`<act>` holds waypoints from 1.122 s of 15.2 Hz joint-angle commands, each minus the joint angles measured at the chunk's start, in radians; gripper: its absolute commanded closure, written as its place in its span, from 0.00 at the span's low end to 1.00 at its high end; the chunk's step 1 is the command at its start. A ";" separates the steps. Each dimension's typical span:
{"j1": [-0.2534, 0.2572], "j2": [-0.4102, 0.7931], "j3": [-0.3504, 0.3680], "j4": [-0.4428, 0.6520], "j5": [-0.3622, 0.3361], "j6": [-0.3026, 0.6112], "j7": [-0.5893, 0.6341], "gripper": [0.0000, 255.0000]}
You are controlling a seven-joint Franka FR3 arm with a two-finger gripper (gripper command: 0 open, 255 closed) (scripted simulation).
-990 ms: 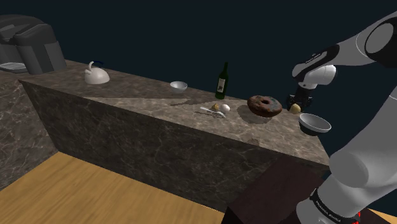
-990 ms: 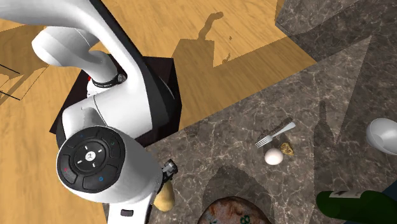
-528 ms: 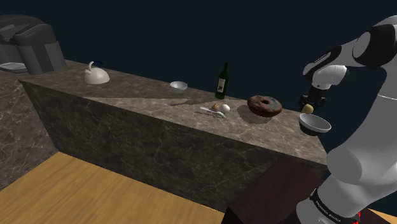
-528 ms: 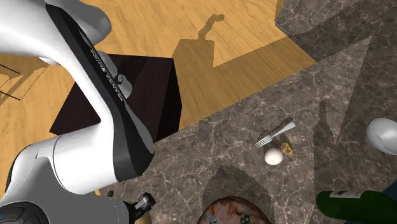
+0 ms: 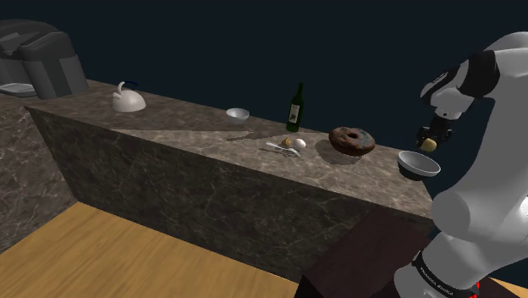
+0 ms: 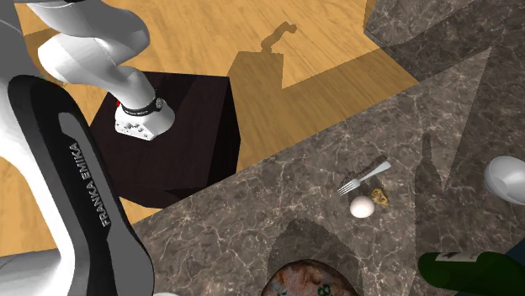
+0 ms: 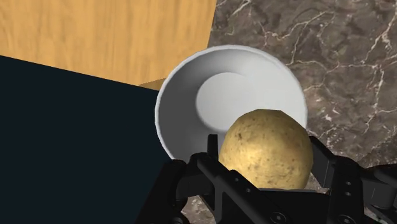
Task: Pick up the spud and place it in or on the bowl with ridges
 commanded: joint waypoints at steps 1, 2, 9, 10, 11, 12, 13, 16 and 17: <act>-0.039 0.047 0.002 0.062 0.023 -0.021 -0.039 1.00; -0.041 0.053 0.005 0.057 0.027 -0.010 -0.041 1.00; -0.052 0.101 0.023 0.029 0.057 0.062 -0.059 1.00; -0.054 0.108 0.026 0.026 0.061 0.072 -0.062 1.00; -0.056 0.116 0.029 0.023 0.066 0.082 -0.064 1.00; -0.058 0.124 0.032 0.020 0.070 0.091 -0.067 1.00; -0.060 0.131 0.035 0.018 0.075 0.101 -0.070 1.00; -0.063 0.142 0.039 0.015 0.081 0.114 -0.073 1.00; -0.063 0.142 0.039 0.015 0.081 0.114 -0.073 1.00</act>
